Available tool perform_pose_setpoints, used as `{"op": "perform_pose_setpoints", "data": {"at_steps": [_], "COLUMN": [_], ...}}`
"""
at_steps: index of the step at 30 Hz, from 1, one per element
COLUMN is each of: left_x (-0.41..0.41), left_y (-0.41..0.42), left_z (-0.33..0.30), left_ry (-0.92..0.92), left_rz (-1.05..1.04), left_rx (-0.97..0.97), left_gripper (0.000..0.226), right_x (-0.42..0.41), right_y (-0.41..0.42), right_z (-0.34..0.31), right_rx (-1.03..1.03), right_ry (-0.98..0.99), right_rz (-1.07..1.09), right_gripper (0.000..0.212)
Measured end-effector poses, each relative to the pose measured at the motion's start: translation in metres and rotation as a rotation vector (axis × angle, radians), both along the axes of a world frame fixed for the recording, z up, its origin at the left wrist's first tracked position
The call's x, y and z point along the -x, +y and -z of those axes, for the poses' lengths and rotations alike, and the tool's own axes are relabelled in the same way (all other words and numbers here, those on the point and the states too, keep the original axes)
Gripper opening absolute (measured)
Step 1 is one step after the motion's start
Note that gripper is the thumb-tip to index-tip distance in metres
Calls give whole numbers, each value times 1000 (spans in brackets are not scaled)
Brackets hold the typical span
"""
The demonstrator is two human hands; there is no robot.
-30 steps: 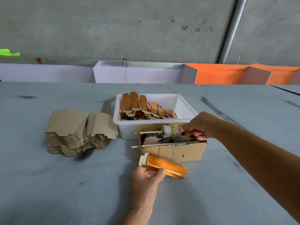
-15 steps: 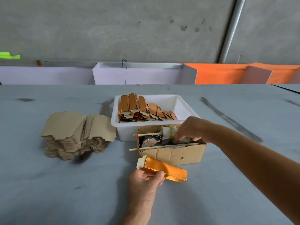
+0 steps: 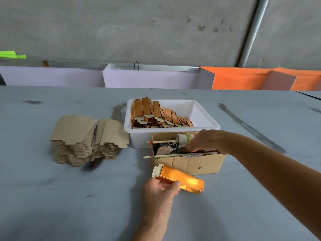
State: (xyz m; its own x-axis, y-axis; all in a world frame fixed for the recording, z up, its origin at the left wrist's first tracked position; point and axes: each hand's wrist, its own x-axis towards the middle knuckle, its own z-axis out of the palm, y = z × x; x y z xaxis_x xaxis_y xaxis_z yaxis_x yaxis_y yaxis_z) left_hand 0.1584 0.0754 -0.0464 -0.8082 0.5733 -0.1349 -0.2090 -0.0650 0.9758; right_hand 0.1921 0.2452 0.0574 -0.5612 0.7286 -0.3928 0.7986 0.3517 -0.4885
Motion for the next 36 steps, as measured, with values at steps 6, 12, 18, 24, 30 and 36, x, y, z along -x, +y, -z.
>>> {"op": "perform_pose_setpoints", "data": {"at_steps": [6,12,18,24,30,36], "left_x": [0,-1,-1,0,0,1], "left_y": [1,1,0,1,1,3], "left_z": [2,1,2,2,4,6], "left_ry": [18,39,46,37,35,31], "left_rz": [4,3,6,9,15,12], "left_rx": [19,25,27,29,27,27], "left_gripper": [20,24,24,22,20,19], "right_x": [-2,-5,-6,-6,-13,-8], "right_y": [1,1,-1,2,14,20], "right_z": [5,4,-5,-18,-4,9], "right_rx": [53,76,82,45,-473,-813], "right_ry": [36,123,165,283,250,36], "right_rz": [36,137,230,181,-105,-248], "right_gripper": [37,39,50,33,31,26]}}
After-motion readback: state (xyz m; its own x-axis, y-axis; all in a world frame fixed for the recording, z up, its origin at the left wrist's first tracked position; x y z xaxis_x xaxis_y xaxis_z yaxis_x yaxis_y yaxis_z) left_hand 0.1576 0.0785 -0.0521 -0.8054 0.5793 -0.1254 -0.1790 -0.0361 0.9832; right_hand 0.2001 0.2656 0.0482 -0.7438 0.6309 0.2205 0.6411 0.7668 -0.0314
